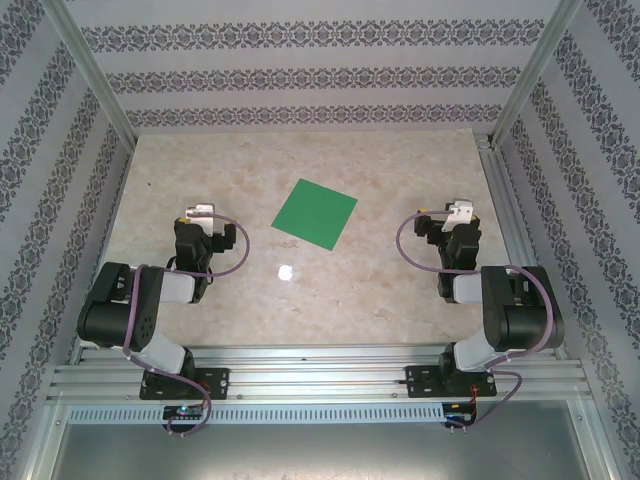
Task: Fold a paper plane with a square sheet of paper (fold left side to right side)
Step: Pick up the square sheet of paper from the center of the table.
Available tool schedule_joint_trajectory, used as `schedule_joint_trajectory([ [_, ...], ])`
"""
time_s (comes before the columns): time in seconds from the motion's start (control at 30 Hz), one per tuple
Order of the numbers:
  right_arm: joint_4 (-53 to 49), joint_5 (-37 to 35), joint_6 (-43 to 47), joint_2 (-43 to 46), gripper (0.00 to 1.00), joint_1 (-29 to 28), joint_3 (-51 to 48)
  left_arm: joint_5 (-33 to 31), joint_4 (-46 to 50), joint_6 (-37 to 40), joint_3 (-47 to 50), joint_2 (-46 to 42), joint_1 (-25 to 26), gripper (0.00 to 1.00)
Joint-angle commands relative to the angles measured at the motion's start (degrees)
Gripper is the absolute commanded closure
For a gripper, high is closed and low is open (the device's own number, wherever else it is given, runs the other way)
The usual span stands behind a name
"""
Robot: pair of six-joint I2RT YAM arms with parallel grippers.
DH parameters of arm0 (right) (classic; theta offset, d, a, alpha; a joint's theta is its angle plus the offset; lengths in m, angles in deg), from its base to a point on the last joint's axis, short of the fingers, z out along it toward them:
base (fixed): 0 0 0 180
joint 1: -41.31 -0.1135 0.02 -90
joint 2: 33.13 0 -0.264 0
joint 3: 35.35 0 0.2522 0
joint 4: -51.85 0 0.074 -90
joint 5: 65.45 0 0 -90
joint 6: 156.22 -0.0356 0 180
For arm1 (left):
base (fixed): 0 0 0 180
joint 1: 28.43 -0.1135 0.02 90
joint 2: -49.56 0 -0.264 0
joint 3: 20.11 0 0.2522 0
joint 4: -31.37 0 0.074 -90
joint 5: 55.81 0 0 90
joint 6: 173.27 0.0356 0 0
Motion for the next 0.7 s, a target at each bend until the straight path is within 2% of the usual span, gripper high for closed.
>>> schedule_joint_trajectory([
  [0.0, 2.0, -0.3, 0.2, -0.4, 0.02, -0.3, 1.1, 0.7, -1.0, 0.0, -0.7, 0.0, -1.1, 0.0],
  [0.3, 1.8, 0.0, 0.0, -0.4, 0.02, -0.2, 1.2, 0.7, -0.9, 0.0, -0.7, -0.1, -1.1, 0.0],
  [0.4, 2.3, 2.6, -0.7, -0.5, 0.02, 0.9, 1.0, 0.7, -1.0, 0.0, -0.7, 0.0, -1.1, 0.0],
  [0.57, 4.5, 0.4, -2.0, 1.3, 0.02, 1.3, -1.5, 0.4, -0.9, -0.1, -0.8, -0.3, -1.1, 0.0],
  [0.67, 2.1, -1.1, -2.4, 6.7, 0.02, 1.5, -3.0, -0.5, 8.5, -0.5, -4.3, -4.3, -1.1, 0.0],
])
